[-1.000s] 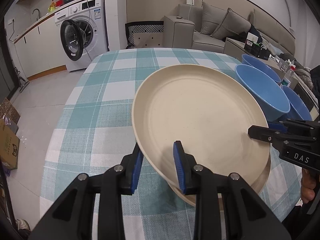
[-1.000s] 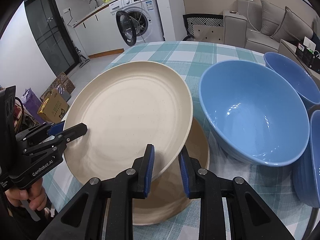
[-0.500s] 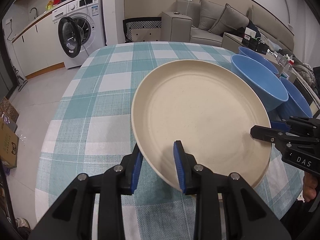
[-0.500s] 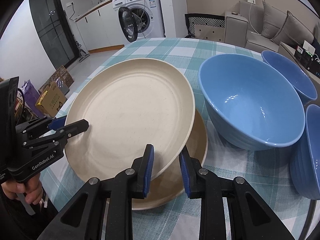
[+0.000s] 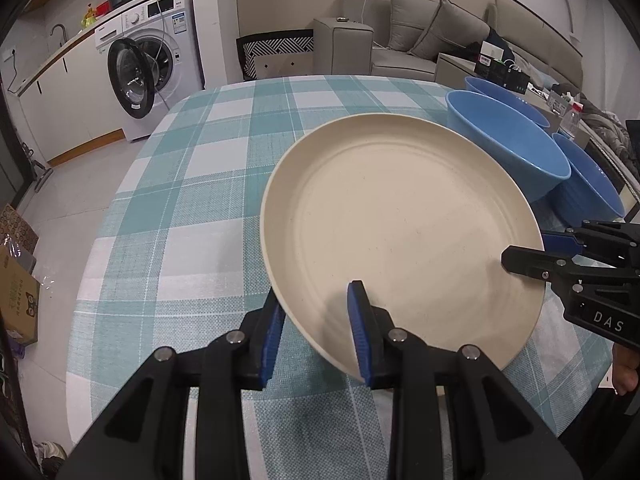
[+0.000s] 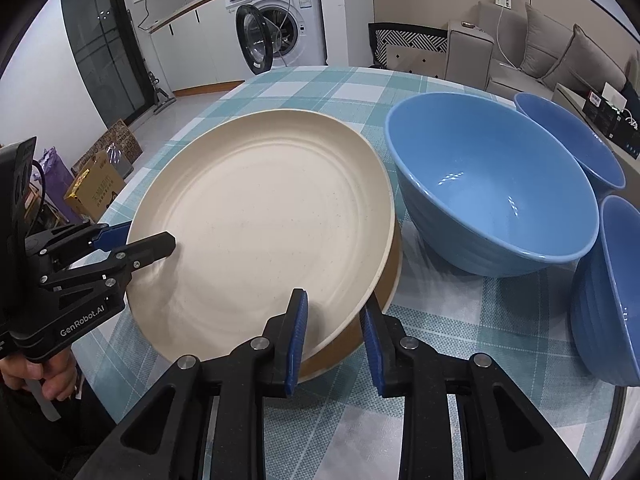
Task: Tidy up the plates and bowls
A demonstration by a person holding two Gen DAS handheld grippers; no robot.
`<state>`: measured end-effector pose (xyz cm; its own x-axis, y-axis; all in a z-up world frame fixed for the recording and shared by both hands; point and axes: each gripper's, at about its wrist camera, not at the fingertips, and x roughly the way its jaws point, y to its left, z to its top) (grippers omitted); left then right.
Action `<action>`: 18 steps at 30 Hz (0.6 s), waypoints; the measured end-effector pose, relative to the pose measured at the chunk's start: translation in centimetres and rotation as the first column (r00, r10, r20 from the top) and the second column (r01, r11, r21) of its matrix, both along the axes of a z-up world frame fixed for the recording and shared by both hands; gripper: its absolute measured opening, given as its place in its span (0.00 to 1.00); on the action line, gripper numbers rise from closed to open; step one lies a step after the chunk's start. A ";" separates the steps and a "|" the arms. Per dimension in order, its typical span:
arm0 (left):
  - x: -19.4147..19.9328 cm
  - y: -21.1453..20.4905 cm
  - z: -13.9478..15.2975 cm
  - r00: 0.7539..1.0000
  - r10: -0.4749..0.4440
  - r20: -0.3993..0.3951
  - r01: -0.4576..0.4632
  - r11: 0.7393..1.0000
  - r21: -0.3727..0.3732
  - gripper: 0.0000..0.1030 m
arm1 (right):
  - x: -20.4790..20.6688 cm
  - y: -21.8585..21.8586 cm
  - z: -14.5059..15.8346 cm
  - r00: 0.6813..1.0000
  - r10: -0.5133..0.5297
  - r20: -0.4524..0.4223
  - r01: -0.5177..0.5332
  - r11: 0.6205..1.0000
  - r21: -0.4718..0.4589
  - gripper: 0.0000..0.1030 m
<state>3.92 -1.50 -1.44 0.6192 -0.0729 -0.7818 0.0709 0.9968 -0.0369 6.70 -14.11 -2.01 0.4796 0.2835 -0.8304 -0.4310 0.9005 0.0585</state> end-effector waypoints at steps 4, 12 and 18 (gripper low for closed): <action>-0.1 -0.1 -0.1 1.000 -0.003 -0.005 0.003 1.000 0.005 0.29 | -0.3 0.2 0.0 1.000 0.010 0.009 -0.010 1.000 -0.013 0.29; -0.2 -0.8 -0.2 1.000 -0.023 -0.010 0.023 0.999 0.032 0.32 | -0.9 0.9 0.1 0.999 0.018 0.036 -0.015 0.997 -0.078 0.35; -0.3 -1.4 -0.4 1.000 -0.030 -0.010 0.030 0.997 0.067 0.34 | -1.1 1.3 -0.1 0.998 0.025 0.054 -0.018 0.992 -0.125 0.36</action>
<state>3.65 -2.92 -1.88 0.6108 -0.0385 -0.7909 0.1007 0.9945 0.0293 5.61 -12.82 -2.10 0.5204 0.1906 -0.8324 -0.4495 0.8899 -0.0773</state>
